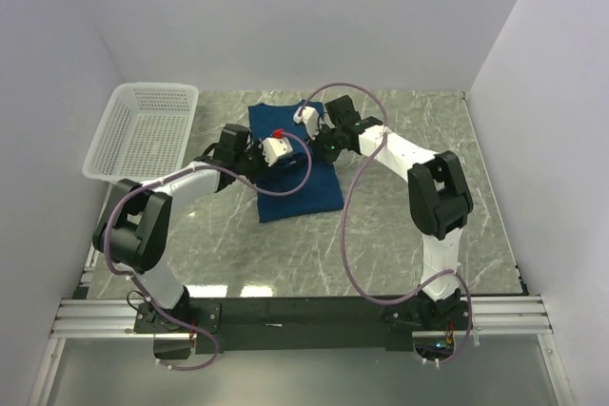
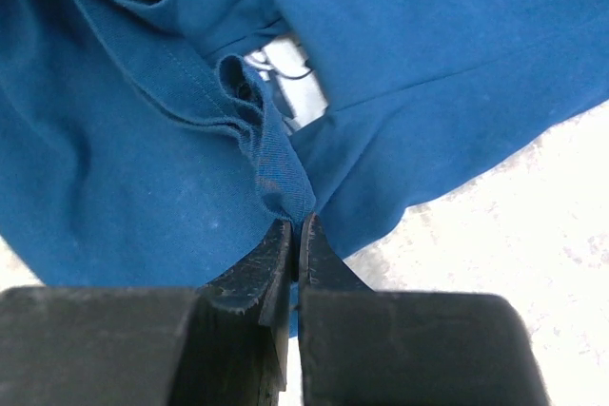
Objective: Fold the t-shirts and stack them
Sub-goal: Fold the tshirt
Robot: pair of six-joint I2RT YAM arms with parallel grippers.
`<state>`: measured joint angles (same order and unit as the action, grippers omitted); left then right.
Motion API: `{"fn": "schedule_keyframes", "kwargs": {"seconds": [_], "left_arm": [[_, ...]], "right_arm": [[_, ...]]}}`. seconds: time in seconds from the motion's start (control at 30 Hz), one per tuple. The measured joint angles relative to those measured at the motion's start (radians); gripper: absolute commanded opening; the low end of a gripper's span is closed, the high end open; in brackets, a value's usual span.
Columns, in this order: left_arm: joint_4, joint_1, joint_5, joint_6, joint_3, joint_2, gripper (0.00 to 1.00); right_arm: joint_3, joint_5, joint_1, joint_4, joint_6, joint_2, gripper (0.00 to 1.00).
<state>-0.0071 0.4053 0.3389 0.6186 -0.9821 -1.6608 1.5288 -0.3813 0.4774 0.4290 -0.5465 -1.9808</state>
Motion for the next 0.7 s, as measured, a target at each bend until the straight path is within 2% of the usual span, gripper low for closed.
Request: {"fn": "schedule_keyframes", "kwargs": {"seconds": [0.27, 0.63, 0.7], "left_arm": [[0.000, -0.023, 0.005, 0.010, -0.089, -0.068, 0.01], [-0.006, -0.035, 0.005, 0.016, -0.139, -0.136, 0.01], [-0.012, -0.037, 0.004, 0.013, -0.153, -0.145, 0.09]], "right_arm": [[0.048, 0.051, -0.004, -0.003, 0.042, -0.039, 0.00], [0.096, 0.085, -0.013, -0.010, 0.082, -0.087, 0.00], [0.108, 0.087, -0.013, -0.008, 0.089, -0.096, 0.06]]}}
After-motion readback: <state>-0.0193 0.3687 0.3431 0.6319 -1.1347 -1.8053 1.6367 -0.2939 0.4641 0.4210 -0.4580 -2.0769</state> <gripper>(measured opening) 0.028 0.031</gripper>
